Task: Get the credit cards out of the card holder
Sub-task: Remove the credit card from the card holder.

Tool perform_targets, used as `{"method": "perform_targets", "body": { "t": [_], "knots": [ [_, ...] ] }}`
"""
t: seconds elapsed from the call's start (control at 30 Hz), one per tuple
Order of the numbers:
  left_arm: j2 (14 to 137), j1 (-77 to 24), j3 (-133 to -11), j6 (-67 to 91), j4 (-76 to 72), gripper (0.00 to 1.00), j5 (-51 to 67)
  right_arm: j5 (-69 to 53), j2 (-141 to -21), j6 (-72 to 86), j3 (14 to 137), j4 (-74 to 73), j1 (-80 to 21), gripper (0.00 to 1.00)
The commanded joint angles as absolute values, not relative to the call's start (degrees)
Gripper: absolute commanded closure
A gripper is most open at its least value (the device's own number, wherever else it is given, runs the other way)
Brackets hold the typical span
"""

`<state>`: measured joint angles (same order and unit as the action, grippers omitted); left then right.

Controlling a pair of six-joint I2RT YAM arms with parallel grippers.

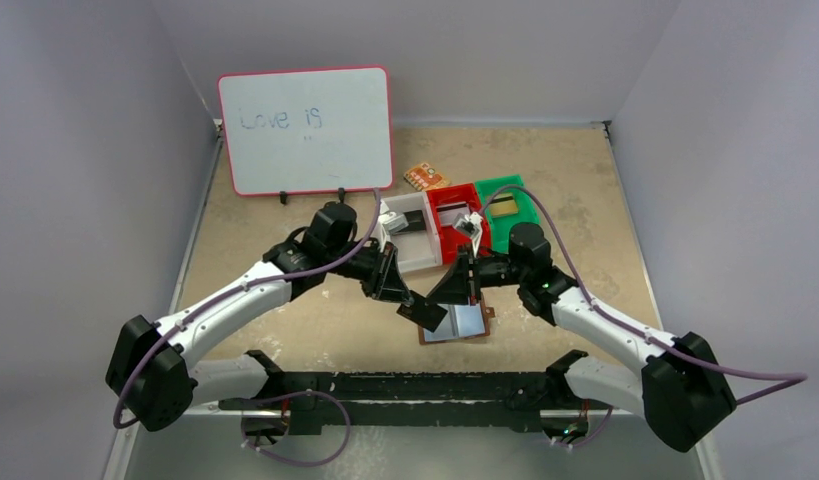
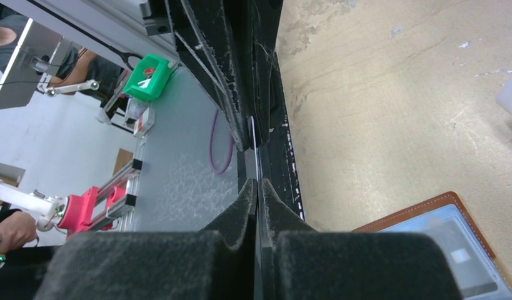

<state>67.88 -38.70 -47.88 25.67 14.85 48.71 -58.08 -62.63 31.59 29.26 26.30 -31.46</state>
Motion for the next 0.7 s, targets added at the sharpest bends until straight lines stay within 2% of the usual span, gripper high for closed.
{"method": "perform_targets", "body": {
  "t": [0.0, 0.2, 0.23, 0.33, 0.4, 0.5, 0.57, 0.67],
  "knots": [
    [67.49, -38.67, -47.95, 24.59, 13.52, 0.98, 49.99, -58.62, -62.81, 31.81, 31.87, 29.26, -31.38, 1.0],
    [66.39, -38.63, -47.37, 26.23, 12.48, 1.0, 49.4, -58.98, -63.41, 30.99, 32.03, 28.74, -31.38, 1.0],
    [66.23, -38.62, -47.37, 26.34, 12.49, 1.0, 49.39, -59.28, -63.37, 30.83, 32.16, 28.51, -31.39, 0.96],
    [65.53, -38.67, -47.54, 26.81, 12.17, 1.0, 49.49, -59.56, -63.45, 29.39, 33.23, 26.98, -31.38, 0.63],
    [65.38, -38.67, -47.8, 27.06, 12.17, 1.0, 49.48, -59.33, -63.59, 28.0, 34.31, 25.39, -31.39, 0.5],
    [65.57, -38.65, -48.25, 27.05, 12.3, 1.0, 49.48, -56.69, -64.12, 25.34, 35.73, 22.49, -31.44, 0.43],
    [65.71, -38.67, -48.33, 27.15, 12.14, 1.0, 49.52, -56.1, -64.7, 23.76, 36.21, 21.32, -31.55, 0.32],
    [66.09, -38.67, -48.64, 27.48, 12.15, 1.0, 48.81, -58.19, -62.91, 20.08, 34.96, 24.39, -32.73, 0.31]
  ]
}}
